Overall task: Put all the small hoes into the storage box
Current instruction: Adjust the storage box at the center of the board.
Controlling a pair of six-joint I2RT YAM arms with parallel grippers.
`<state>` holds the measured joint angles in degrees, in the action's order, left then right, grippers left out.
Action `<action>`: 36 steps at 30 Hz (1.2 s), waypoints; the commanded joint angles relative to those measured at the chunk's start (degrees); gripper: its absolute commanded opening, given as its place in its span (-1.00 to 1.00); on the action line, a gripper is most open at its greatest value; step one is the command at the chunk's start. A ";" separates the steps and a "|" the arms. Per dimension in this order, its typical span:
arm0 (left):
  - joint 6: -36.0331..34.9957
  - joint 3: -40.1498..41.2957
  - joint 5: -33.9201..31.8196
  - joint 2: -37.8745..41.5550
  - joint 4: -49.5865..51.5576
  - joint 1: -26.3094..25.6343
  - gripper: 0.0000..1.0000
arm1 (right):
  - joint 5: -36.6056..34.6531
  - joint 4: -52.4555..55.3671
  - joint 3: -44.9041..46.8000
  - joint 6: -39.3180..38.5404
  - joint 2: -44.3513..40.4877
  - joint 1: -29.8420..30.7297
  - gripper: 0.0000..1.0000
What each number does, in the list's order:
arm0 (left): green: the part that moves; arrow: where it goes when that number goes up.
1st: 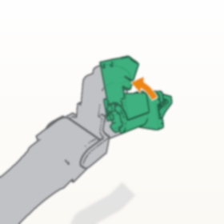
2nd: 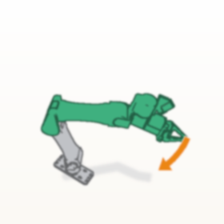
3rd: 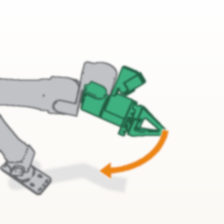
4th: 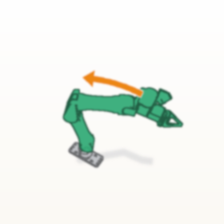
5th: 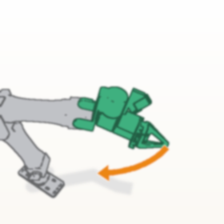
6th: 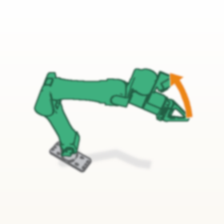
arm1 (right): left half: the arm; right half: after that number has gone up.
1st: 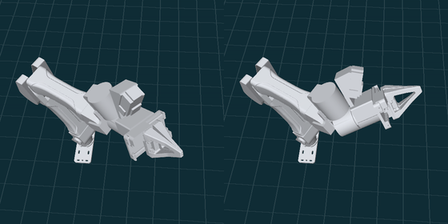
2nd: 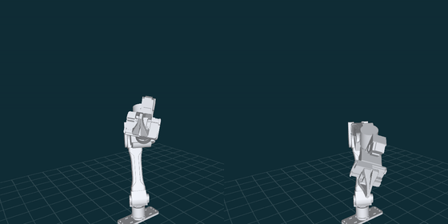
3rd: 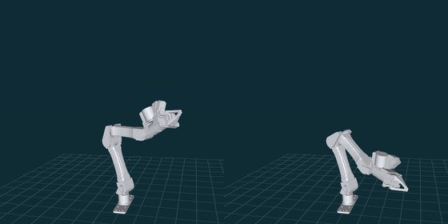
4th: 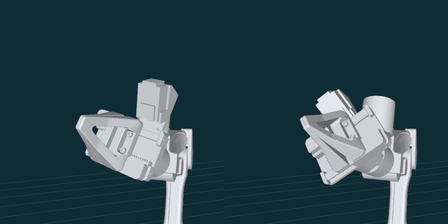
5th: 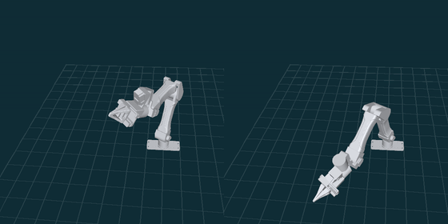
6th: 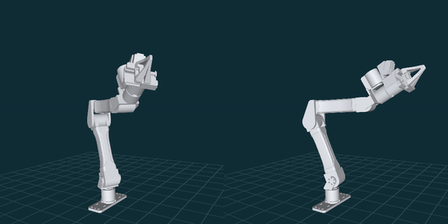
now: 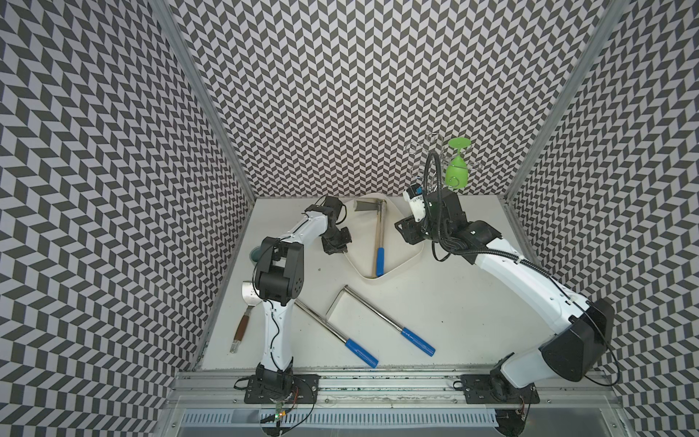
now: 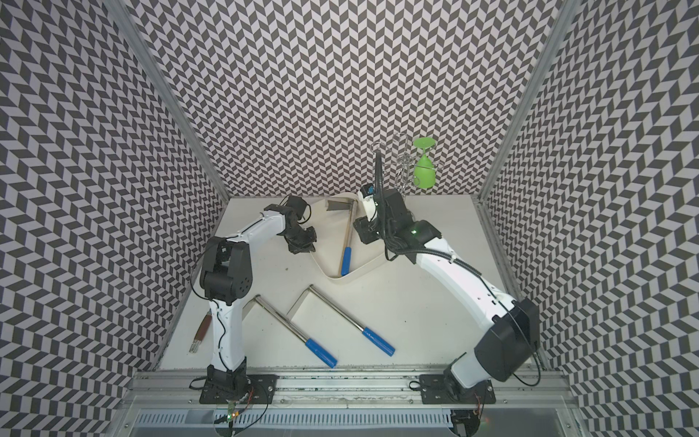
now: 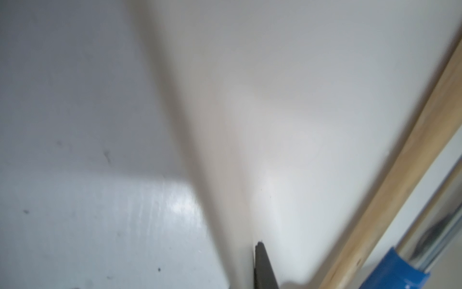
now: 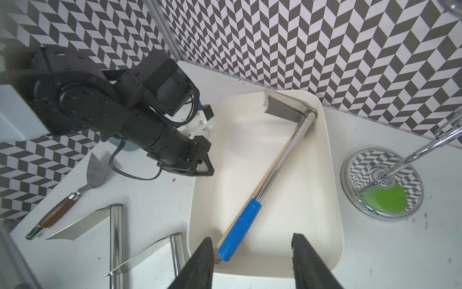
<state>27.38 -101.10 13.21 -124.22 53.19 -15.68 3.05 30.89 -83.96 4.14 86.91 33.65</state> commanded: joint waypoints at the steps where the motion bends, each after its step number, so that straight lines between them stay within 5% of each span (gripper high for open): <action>1: -15.05 -0.21 -6.98 -1.15 -0.43 -0.49 -1.00 | 0.16 -1.19 0.82 0.35 -2.32 0.67 0.04; 12: -16.21 -2.88 -9.95 -0.87 0.40 -4.25 -0.73 | -0.50 -0.66 0.31 0.42 -1.42 1.76 0.08; 22: -8.07 2.93 -7.15 6.14 -3.68 -4.85 -0.11 | -1.86 -0.40 0.51 2.75 -1.67 1.78 0.08; 36: 5.83 8.13 -12.85 24.43 -2.75 -3.06 0.07 | 0.98 -1.69 6.08 3.48 -5.70 1.77 0.11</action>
<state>27.44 -95.98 3.53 -104.73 48.60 -19.88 3.01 31.27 -79.26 6.92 83.92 35.14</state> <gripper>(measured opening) 0.534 0.553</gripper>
